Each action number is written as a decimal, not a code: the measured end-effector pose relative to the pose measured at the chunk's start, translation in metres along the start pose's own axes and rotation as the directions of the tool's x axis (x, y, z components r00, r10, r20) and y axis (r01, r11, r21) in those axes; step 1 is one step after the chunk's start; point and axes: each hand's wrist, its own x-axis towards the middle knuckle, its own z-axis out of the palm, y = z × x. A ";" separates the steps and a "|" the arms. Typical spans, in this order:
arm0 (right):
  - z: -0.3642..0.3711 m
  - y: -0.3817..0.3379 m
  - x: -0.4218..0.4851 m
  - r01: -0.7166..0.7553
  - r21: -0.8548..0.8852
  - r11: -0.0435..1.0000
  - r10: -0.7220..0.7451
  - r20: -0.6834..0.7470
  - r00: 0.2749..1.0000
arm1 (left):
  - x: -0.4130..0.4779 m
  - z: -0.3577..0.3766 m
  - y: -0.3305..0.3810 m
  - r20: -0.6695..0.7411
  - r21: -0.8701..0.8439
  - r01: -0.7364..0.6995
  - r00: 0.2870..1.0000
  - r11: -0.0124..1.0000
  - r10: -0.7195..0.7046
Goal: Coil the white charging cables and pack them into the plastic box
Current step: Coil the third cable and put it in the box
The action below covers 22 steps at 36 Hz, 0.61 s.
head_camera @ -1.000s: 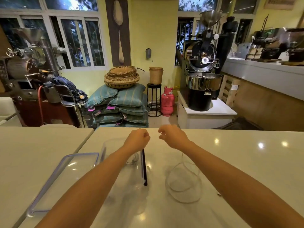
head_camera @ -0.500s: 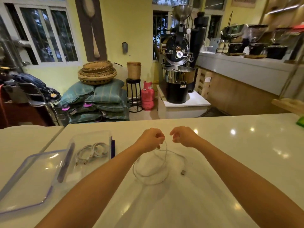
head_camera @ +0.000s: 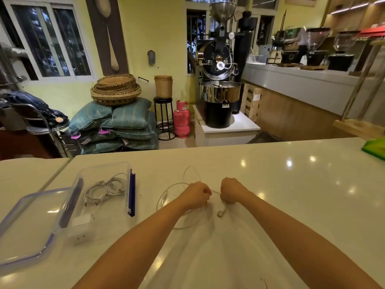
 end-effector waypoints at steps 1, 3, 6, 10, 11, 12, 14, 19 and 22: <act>0.001 0.000 0.001 0.003 -0.021 1.000 -0.003 -0.001 1.000 | 0.000 0.000 -0.001 -0.003 -0.002 0.004 1.000 1.000 -0.004; 0.001 -0.001 0.000 0.010 -0.036 0.999 -0.010 -0.009 1.000 | 0.001 -0.001 -0.001 -0.003 -0.020 0.016 1.000 1.000 -0.016; 0.001 0.000 0.002 0.009 -0.015 1.000 -0.009 -0.028 1.000 | 0.001 -0.003 -0.001 -0.006 -0.043 0.021 1.000 0.999 -0.022; -0.004 -0.001 0.000 0.011 0.031 0.999 -0.010 -0.024 1.000 | 0.001 -0.006 -0.001 0.012 -0.088 0.030 1.000 0.996 -0.029; -0.007 -0.002 0.000 0.006 0.077 0.997 -0.004 -0.017 1.000 | 0.002 -0.006 -0.002 0.021 -0.112 0.041 0.999 0.993 -0.039; -0.012 -0.003 0.000 -0.005 0.139 0.990 0.006 -0.007 1.000 | 0.003 -0.007 -0.002 0.031 -0.143 0.058 0.998 0.988 -0.054; -0.023 -0.006 0.000 -0.034 0.326 0.945 0.035 0.002 0.999 | 0.004 -0.009 0.000 0.046 -0.232 0.090 0.996 0.968 -0.082; -0.060 -0.021 -0.012 -0.019 0.721 0.692 0.046 -0.018 0.999 | 0.004 -0.027 0.015 0.016 -0.496 0.074 0.997 0.865 -0.076; -0.081 -0.034 -0.024 0.055 0.869 0.492 -0.028 -0.048 0.998 | 0.003 -0.045 0.026 -0.030 -0.609 0.005 0.999 0.793 -0.030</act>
